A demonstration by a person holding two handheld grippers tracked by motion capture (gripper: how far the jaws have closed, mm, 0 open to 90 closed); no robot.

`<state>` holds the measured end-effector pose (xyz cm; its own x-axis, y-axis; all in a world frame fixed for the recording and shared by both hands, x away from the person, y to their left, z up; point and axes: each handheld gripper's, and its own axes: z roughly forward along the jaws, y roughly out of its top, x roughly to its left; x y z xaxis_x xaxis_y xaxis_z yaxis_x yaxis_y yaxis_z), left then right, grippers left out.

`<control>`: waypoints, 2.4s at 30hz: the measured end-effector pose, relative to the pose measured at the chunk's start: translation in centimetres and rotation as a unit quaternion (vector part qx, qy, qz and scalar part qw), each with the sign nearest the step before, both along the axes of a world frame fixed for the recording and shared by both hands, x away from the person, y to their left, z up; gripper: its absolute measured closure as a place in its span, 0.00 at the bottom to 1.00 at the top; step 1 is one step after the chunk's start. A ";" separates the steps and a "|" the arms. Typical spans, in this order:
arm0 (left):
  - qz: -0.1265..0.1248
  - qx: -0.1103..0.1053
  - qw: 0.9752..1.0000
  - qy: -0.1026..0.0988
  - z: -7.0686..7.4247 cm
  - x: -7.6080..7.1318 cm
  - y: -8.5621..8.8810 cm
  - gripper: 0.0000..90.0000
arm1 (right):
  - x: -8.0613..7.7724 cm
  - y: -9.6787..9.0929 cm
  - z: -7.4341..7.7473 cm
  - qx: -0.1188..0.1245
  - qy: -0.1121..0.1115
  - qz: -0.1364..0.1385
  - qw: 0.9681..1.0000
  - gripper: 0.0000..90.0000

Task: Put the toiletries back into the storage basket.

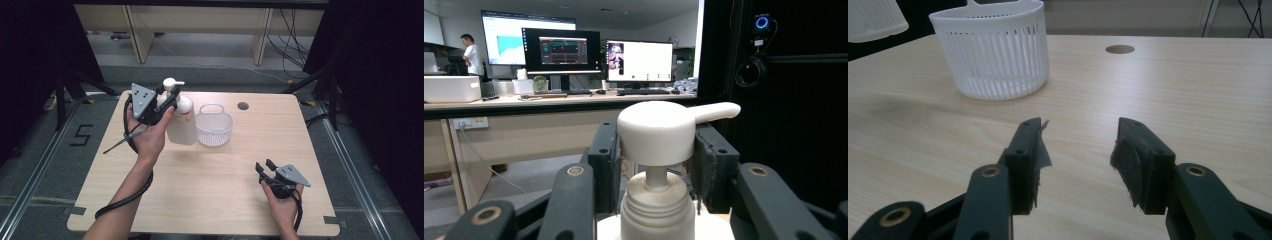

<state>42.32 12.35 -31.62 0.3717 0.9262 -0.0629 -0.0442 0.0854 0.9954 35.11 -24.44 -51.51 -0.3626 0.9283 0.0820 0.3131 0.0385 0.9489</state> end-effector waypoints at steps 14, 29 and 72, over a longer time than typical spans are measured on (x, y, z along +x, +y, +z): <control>-0.006 -0.003 1.000 -0.007 1.0 0.4 -0.7 0.66 | -0.1 -0.1 0.1 -0.005 0.005 -0.001 1.000 0.60; -0.009 -0.008 1.000 -0.011 1.6 0.9 -1.1 0.66 | 0.0 0.0 0.0 -0.002 -0.002 -0.001 1.000 0.60; -0.021 -0.002 0.999 -0.028 3.5 2.3 -3.1 0.66 | -0.1 0.1 0.1 0.000 0.011 0.001 1.000 0.60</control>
